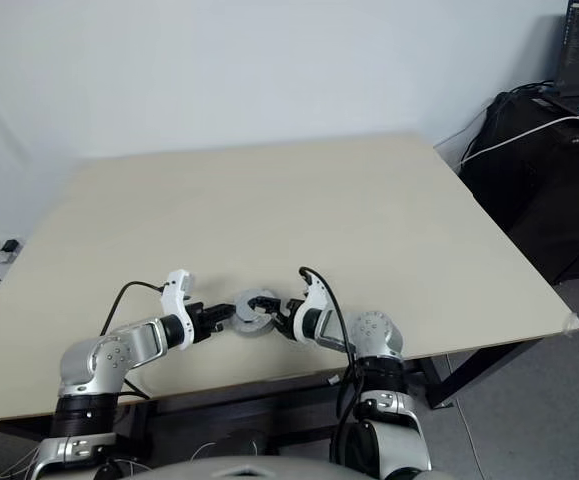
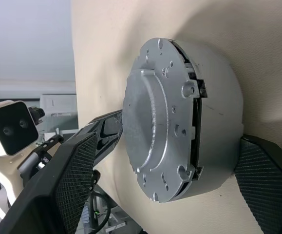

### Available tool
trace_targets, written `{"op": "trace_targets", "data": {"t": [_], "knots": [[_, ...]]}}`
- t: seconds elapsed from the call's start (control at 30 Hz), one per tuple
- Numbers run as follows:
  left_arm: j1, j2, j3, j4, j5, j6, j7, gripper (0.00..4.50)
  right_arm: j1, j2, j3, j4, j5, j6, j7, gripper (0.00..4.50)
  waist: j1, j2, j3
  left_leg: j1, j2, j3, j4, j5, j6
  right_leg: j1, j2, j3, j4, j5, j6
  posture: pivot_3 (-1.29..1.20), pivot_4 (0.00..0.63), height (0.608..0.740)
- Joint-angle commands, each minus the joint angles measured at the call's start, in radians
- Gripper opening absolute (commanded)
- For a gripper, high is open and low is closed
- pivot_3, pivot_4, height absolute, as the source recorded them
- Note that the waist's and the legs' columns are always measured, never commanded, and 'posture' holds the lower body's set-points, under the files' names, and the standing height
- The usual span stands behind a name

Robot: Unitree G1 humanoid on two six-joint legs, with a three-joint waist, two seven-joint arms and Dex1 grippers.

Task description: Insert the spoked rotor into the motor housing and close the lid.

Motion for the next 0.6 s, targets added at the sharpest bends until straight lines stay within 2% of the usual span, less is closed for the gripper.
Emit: {"op": "trace_targets", "data": {"t": [0.03, 0.17, 0.33, 0.6], "knots": [[0.002, -0.013, -0.028, 0.006, 0.0, 0.007, 0.001, 0.0, -0.018, 0.09, 0.008, -0.026, 0.045, 0.006, 0.023, 3.84, 0.0, 0.0, 0.0, 0.0, 0.0, 0.0, 0.0, 0.0, 0.0, 0.0, 0.0, 0.0, 0.0, 0.0, 0.0, 0.0, 0.0, 0.74], [0.002, -0.015, -0.027, 0.006, -0.001, 0.006, 0.003, 0.0, -0.018, 0.096, -0.009, -0.045, 0.076, 0.019, 0.033, 2.51, -0.008, 0.0, 0.001, 0.0, 0.0, 0.0, 0.0, 0.0, 0.0, 0.0, 0.0, 0.0, 0.0, 0.0, 0.0, 0.0, 0.0, 0.74], [0.004, -0.018, -0.024, 0.007, 0.001, 0.003, 0.004, 0.0, -0.013, 0.1, -0.012, -0.087, 0.113, 0.058, 0.021, 1.29, -0.009, -0.002, 0.003, -0.001, 0.0, -0.001, 0.0, 0.0, 0.0, -0.001, 0.0, 0.0, 0.0, 0.0, 0.0, 0.0, 0.0, 0.74], [0.005, -0.023, -0.022, 0.012, 0.002, -0.002, 0.002, 0.0, -0.001, 0.098, 0.016, -0.106, 0.1, 0.116, 0.013, 1.21, -0.01, -0.001, 0.004, -0.002, 0.0, -0.001, 0.0, 0.0, 0.0, -0.002, 0.0, 0.0, 0.0, 0.0, 0.0, 0.0, 0.0, 0.74]]}}
